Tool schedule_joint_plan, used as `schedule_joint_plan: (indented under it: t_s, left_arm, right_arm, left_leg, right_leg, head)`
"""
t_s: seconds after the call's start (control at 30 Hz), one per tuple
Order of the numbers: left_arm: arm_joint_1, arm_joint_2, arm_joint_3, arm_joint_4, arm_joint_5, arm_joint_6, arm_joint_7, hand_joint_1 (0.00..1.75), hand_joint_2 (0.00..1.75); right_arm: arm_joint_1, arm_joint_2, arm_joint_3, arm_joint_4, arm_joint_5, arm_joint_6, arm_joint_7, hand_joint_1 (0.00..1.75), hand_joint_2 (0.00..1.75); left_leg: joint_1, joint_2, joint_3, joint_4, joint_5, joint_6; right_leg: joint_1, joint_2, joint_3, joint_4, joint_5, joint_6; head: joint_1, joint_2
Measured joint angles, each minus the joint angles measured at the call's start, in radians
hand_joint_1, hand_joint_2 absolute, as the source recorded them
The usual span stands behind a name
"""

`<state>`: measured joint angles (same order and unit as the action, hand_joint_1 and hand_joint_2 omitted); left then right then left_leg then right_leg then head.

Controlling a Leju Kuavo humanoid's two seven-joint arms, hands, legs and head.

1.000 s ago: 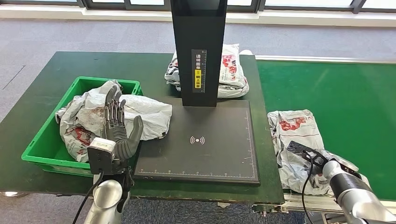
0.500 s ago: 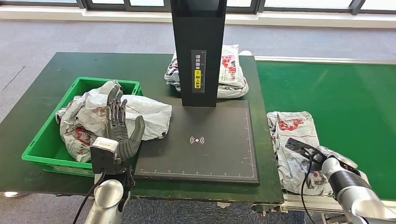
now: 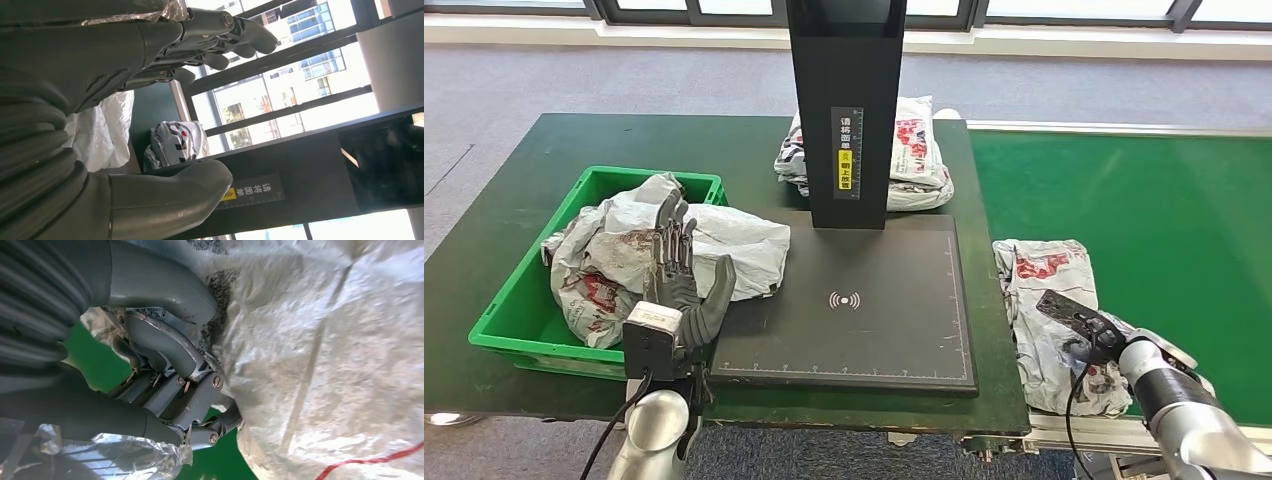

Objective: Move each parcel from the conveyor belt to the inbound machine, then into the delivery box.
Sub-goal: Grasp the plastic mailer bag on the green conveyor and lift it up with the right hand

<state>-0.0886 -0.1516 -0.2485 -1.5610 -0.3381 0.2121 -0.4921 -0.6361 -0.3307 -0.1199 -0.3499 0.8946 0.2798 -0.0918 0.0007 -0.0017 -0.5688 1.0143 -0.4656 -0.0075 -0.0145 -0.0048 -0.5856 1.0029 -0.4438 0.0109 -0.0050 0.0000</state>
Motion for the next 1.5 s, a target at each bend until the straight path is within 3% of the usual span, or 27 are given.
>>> schedule_joint_plan:
  t_s: [0.53,0.83,0.93,1.2,1.5]
  left_arm:
    - [0.029,0.001,0.021,-0.006,-0.044,-0.003,-0.027,0.0,1.75]
    - [0.033,0.001,0.027,-0.005,-0.057,-0.006,-0.03,0.0,1.75]
    - [0.033,0.001,0.03,-0.006,-0.068,-0.006,-0.029,0.0,1.75]
    - [0.057,0.006,0.051,-0.032,-0.078,0.014,-0.027,0.0,1.75]
    - [0.072,0.004,0.051,-0.044,-0.092,0.038,-0.028,0.0,1.75]
  right_arm:
    - [0.069,0.066,-0.036,-0.08,-0.185,0.085,-0.188,1.75,1.75]
    - [0.08,0.099,-0.036,-0.095,-0.211,0.097,-0.208,1.75,1.75]
    - [0.082,0.133,-0.036,-0.103,-0.225,0.099,-0.213,1.75,1.75]
    - [0.097,0.192,-0.026,-0.145,-0.481,0.16,-0.241,1.75,1.75]
    - [0.091,0.235,-0.02,-0.166,-0.744,0.175,-0.246,1.75,1.75]
  left_leg:
    - [0.002,0.004,0.0,0.0,-0.001,-0.001]
    - [0.002,0.005,-0.001,0.0,-0.002,-0.002]
    - [0.003,0.012,-0.004,-0.001,-0.005,-0.005]
    - [0.01,0.042,-0.001,-0.01,-0.011,-0.012]
    - [0.013,0.053,0.001,-0.016,-0.009,-0.015]
  right_leg:
    - [0.001,0.005,-0.002,0.001,0.0,0.0]
    - [0.002,0.006,-0.003,0.001,0.0,0.0]
    - [0.003,0.013,-0.004,0.001,0.0,-0.002]
    - [0.009,0.043,-0.012,0.002,0.001,-0.016]
    - [0.011,0.055,-0.02,0.005,0.005,-0.028]
  head:
    - [0.0,0.0]
    - [0.0,0.0]
    - [0.0,0.0]
    - [0.0,0.0]
    - [0.0,0.0]
